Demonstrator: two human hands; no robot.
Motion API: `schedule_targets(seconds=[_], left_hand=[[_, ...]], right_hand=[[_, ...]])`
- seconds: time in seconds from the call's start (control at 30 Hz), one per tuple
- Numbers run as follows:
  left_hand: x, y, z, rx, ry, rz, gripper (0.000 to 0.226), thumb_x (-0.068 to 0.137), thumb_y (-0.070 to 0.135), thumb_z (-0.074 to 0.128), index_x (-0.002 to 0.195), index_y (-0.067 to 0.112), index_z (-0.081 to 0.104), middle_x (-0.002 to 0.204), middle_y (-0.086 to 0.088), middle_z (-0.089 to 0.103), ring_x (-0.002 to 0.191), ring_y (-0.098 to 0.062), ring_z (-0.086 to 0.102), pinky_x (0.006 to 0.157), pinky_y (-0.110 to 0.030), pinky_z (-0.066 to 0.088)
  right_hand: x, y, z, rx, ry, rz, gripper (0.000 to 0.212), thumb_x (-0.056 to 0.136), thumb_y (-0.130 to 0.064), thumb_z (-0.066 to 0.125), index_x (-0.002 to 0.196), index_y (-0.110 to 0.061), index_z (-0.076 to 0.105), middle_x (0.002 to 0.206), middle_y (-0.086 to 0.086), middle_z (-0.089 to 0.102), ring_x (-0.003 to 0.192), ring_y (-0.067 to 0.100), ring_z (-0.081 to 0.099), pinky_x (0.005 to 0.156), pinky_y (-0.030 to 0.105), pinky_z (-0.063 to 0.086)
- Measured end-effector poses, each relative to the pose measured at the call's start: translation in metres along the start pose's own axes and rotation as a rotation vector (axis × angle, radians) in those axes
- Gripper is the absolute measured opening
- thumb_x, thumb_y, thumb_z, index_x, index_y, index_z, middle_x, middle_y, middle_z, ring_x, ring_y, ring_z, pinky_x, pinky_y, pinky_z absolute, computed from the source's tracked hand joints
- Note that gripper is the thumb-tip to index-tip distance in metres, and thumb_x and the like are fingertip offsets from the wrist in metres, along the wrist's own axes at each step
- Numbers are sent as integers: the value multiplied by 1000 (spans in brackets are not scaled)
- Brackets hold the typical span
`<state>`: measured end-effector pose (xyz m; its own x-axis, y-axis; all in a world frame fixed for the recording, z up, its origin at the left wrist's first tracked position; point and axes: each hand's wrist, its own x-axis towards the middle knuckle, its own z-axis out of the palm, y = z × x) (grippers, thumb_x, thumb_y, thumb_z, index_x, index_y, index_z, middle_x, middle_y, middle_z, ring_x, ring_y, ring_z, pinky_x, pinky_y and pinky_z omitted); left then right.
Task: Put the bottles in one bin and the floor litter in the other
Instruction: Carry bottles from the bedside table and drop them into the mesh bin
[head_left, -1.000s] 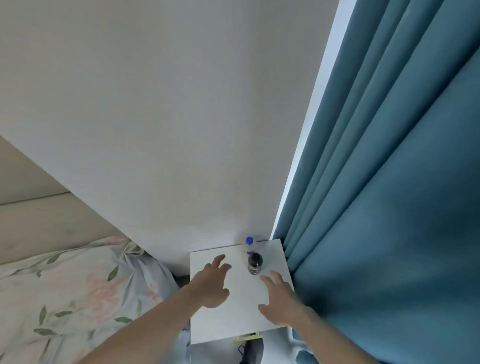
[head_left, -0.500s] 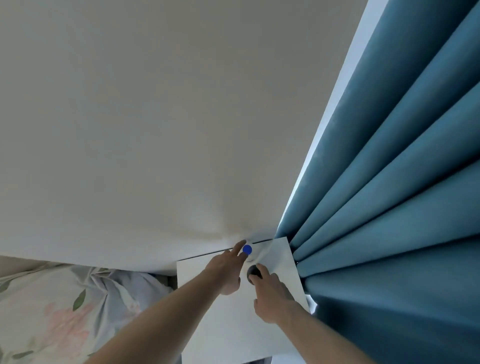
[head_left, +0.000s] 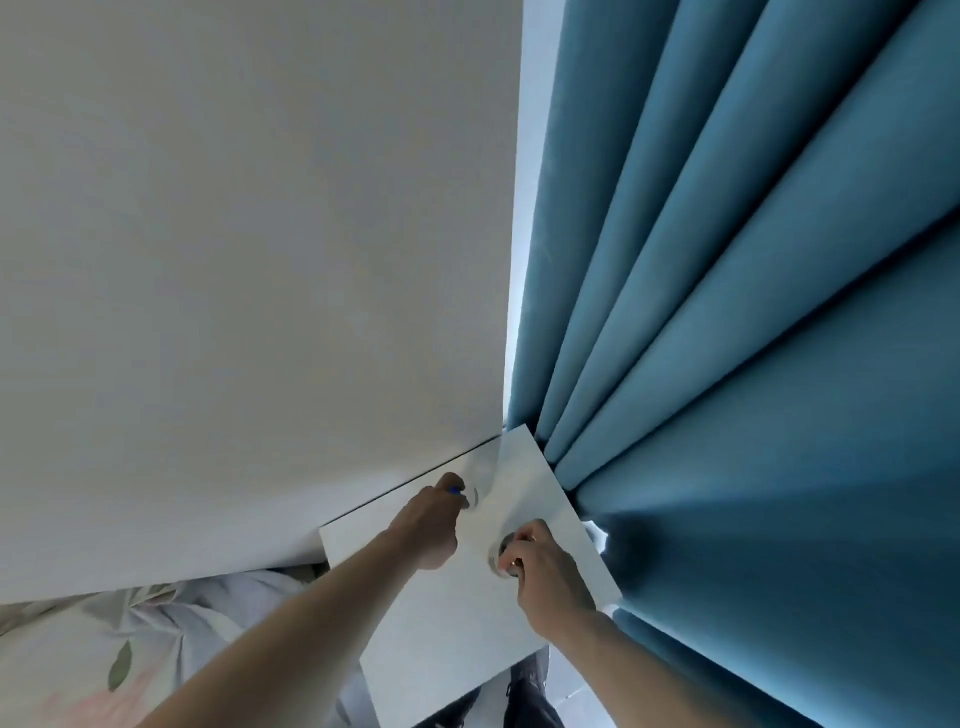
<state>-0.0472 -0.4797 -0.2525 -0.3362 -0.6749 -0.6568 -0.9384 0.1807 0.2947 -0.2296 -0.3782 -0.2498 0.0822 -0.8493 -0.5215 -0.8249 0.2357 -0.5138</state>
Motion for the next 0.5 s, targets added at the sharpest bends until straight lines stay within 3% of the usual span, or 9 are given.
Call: schedule_targets(seconds=[0.1, 0.17, 0.27, 0.4, 0.5], left_hand=[[-49, 9, 0, -66, 124, 148, 52, 88, -5, 44, 125, 24, 65, 138, 13, 41, 106, -20, 55, 83, -30, 47], [-87, 17, -3, -134, 181, 216, 46, 90, -4, 45, 117, 27, 66, 130, 13, 44, 94, -20, 59, 78, -31, 47], [-144, 29, -10, -127, 226, 296, 38, 97, 6, 50, 123, 30, 62, 130, 14, 45, 82, -17, 61, 76, -34, 51], [-211, 52, -13, -167, 241, 455, 39, 96, 14, 59, 128, 36, 57, 125, 21, 46, 78, -8, 61, 74, -31, 54], [-248, 80, -12, -178, 178, 576, 34, 95, 18, 64, 123, 37, 59, 118, 26, 48, 82, -1, 62, 77, -26, 53]], right_hand=[[-57, -8, -12, 128, 87, 86, 23, 97, -4, 53, 100, -22, 67, 116, -10, 43, 87, 14, 59, 79, 19, 49], [-99, -17, -19, 202, 133, 147, 26, 96, -8, 56, 112, -26, 66, 121, -11, 44, 96, 13, 59, 82, 13, 44], [-168, -26, -23, 264, 223, 225, 39, 92, -10, 61, 126, -29, 62, 125, -10, 48, 105, 14, 60, 94, 15, 43], [-260, -30, -26, 287, 308, 363, 26, 88, -16, 63, 108, -31, 67, 110, -6, 55, 92, 17, 64, 76, 19, 43], [-326, -30, -19, 346, 394, 472, 17, 85, -25, 65, 100, -34, 68, 104, -9, 55, 86, 14, 62, 74, 24, 47]])
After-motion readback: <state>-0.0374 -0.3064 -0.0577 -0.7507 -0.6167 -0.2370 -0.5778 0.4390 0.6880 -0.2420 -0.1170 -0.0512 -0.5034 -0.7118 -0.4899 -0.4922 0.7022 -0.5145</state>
